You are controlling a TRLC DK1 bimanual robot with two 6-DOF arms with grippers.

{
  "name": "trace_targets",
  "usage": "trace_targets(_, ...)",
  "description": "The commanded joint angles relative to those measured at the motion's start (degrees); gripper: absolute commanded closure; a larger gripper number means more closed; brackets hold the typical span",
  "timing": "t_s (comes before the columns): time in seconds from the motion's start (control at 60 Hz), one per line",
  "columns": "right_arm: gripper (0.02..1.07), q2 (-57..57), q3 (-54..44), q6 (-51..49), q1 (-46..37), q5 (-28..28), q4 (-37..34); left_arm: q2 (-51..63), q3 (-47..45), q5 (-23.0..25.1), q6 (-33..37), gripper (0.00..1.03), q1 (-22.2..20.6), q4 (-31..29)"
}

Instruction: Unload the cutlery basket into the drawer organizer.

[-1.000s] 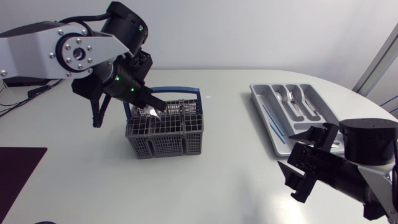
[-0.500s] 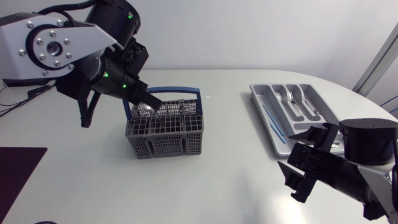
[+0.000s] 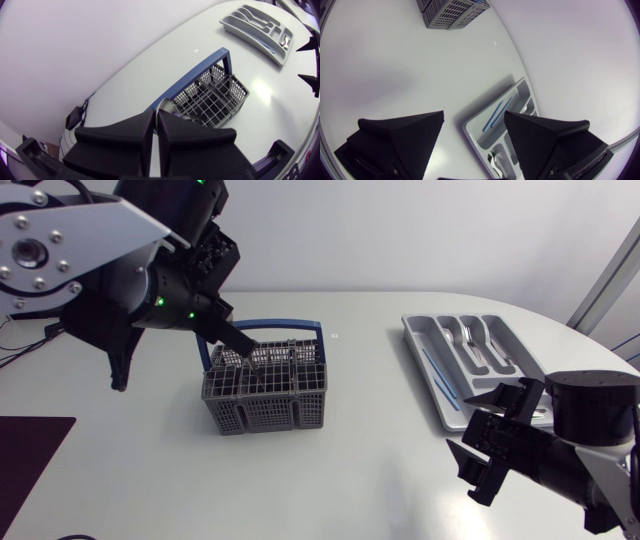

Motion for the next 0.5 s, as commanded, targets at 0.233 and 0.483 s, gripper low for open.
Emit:
trace_targets(0.233,0.2,1.4,-0.8,0.0,1.1,0.0,-0.2,-3.8,-1.7,-4.6,1.9,1.0,-2.3,0.0)
trace_targets(0.483,0.2,1.4,-0.8,0.1,1.3,0.2,-0.2,-6.2,-2.5,-8.2,4.6,1.0,-5.1,0.0)
